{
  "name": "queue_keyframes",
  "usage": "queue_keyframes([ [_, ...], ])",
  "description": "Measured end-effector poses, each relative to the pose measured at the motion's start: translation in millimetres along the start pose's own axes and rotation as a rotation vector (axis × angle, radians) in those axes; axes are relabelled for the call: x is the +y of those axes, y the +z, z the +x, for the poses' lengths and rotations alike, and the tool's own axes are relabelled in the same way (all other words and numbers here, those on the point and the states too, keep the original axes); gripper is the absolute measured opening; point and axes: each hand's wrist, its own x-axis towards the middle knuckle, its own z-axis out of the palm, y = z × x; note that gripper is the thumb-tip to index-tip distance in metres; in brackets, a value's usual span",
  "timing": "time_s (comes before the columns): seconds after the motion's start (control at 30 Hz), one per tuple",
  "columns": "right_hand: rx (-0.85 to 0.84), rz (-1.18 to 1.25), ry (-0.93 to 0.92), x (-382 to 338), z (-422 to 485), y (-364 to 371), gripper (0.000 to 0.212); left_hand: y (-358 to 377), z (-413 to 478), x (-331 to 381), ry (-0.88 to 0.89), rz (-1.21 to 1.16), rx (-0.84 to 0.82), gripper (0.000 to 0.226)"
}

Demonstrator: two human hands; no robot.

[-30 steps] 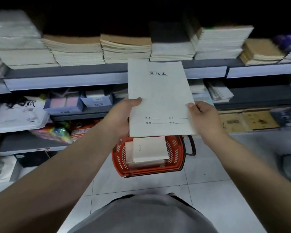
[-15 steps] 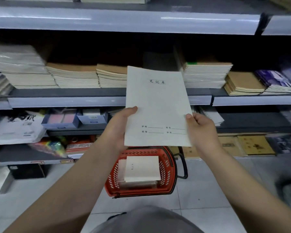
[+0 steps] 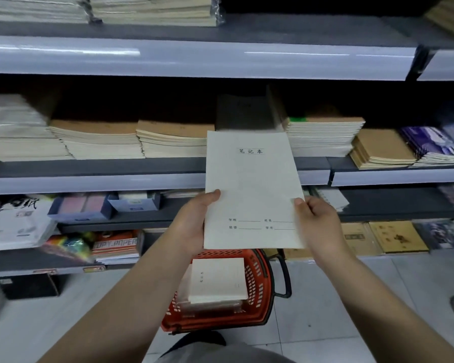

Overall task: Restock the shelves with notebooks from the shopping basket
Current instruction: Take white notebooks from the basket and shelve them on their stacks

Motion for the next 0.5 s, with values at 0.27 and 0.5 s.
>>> queue_keyframes([
  [0.27,0.043,-0.071,0.058,4.7,26.2,19.4,0.028,-5.5,53.1,23.0,-0.097,0.075,0.002,0.027],
  [0.5,0.015,-0.100,0.135,14.8,35.2,39.8,0.026,-17.7,76.2,31.8,-0.133,0.146,0.034,0.031],
])
